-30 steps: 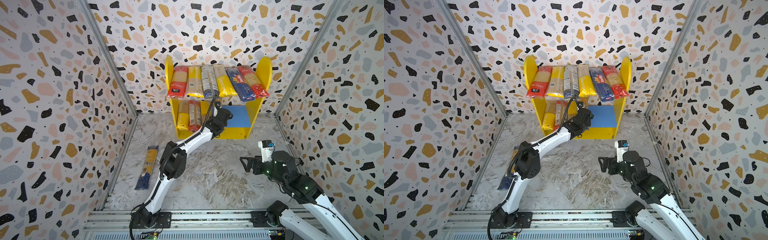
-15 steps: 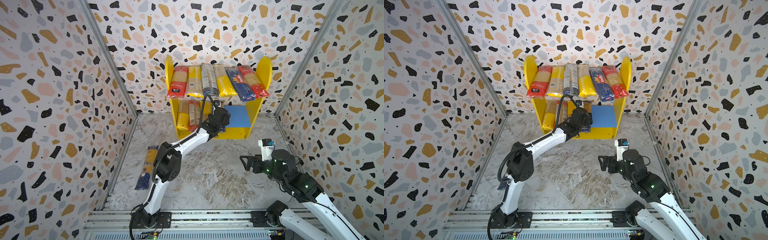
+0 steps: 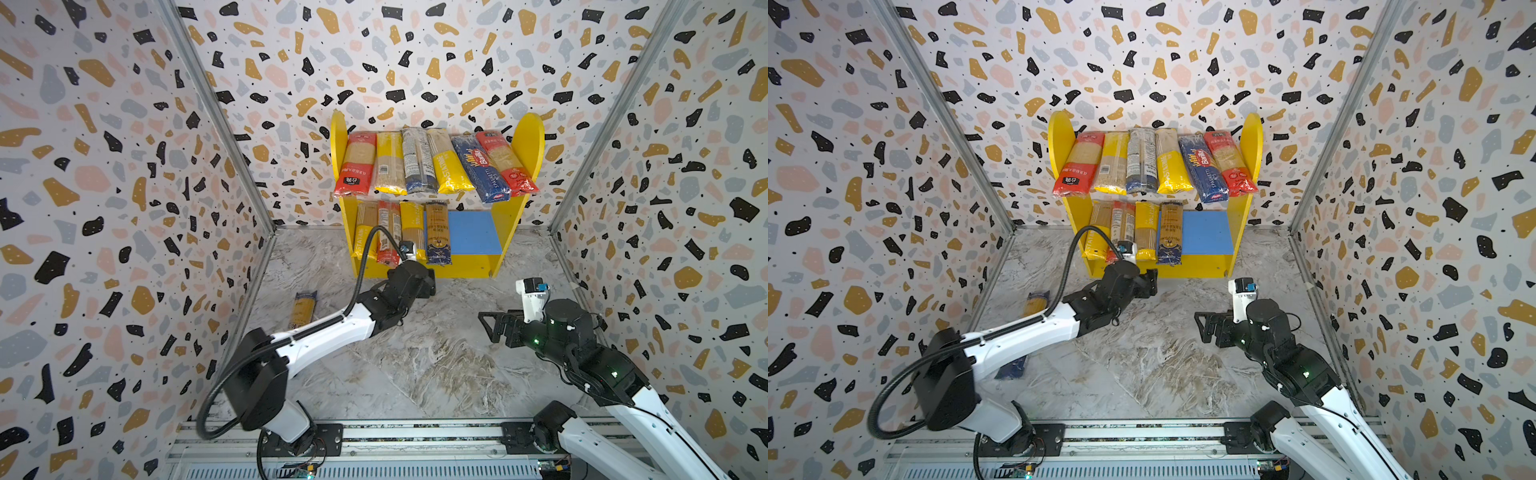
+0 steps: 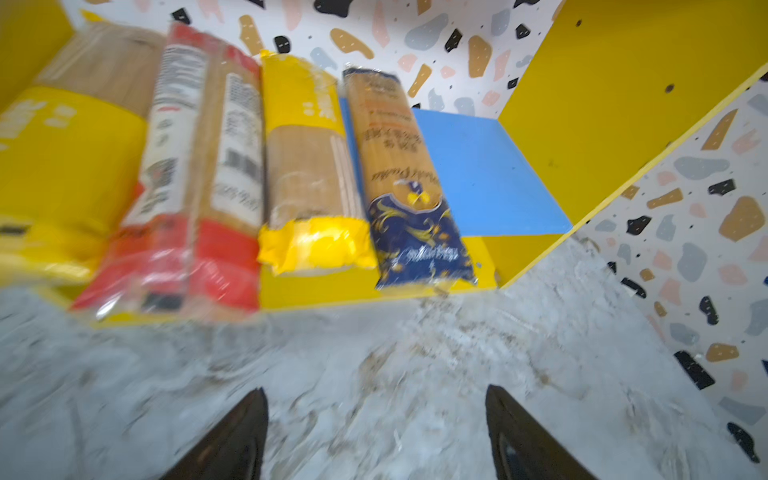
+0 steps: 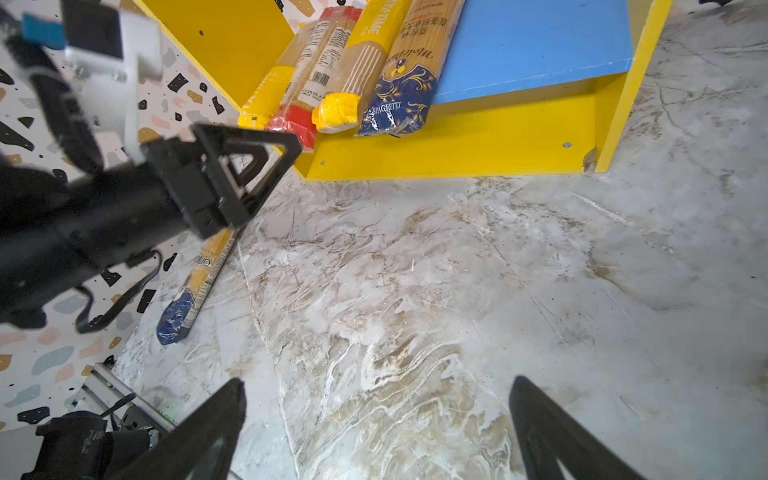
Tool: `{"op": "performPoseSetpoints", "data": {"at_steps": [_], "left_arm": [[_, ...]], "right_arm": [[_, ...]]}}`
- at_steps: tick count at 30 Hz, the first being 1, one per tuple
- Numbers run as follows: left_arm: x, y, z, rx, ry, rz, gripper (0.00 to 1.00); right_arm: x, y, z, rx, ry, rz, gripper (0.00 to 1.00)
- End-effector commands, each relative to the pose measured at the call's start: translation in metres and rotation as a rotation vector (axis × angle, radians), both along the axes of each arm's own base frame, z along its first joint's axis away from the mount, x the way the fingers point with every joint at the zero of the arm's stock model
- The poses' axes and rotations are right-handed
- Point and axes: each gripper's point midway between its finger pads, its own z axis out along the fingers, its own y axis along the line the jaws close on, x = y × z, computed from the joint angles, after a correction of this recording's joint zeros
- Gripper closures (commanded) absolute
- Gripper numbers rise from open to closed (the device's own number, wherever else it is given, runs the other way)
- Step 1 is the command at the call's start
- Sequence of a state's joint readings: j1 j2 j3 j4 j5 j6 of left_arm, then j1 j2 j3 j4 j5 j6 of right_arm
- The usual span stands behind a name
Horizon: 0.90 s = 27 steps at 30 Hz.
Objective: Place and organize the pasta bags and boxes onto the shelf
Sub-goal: 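Withdraw the left gripper and lower it over the anko pack on the table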
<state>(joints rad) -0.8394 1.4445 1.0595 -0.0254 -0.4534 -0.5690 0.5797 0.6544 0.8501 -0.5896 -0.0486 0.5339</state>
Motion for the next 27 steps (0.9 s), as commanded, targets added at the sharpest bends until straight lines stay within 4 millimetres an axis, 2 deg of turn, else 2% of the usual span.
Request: {"op": "performPoseSetpoints", "data": {"at_steps": [1,4,9,13,16,21,27], "left_arm": [[-0.022,0.069,0.0,0.031,-0.017,0.196,0.14],[-0.049,0.129,-0.017,0.085,0.003,0.337,0.08],[-0.072,0.201,-0.066,0.002,0.137,0.46,0.05],[-0.078,0.231,-0.09,-0.072,0.185,0.544,0.01],[-0.075,0.249,-0.107,-0.041,0.229,0.616,0.0],[-0.065,0.276,-0.145,0.017,0.336,0.715,0.01],[-0.055,0.307,-0.164,0.121,0.402,0.839,0.01]], "right_arm": [[-0.001,0.008,0.006,0.04,-0.01,0.029,0.01],[0.001,0.014,0.004,0.048,-0.008,0.04,0.01],[0.003,0.036,0.005,0.074,-0.006,0.096,0.01],[0.003,0.056,0.001,0.069,0.0,0.146,0.01],[0.004,0.065,-0.001,0.059,0.001,0.174,0.01],[0.006,0.067,-0.004,0.036,-0.015,0.186,0.01],[0.016,0.063,-0.011,0.039,-0.009,0.203,0.01]]}}
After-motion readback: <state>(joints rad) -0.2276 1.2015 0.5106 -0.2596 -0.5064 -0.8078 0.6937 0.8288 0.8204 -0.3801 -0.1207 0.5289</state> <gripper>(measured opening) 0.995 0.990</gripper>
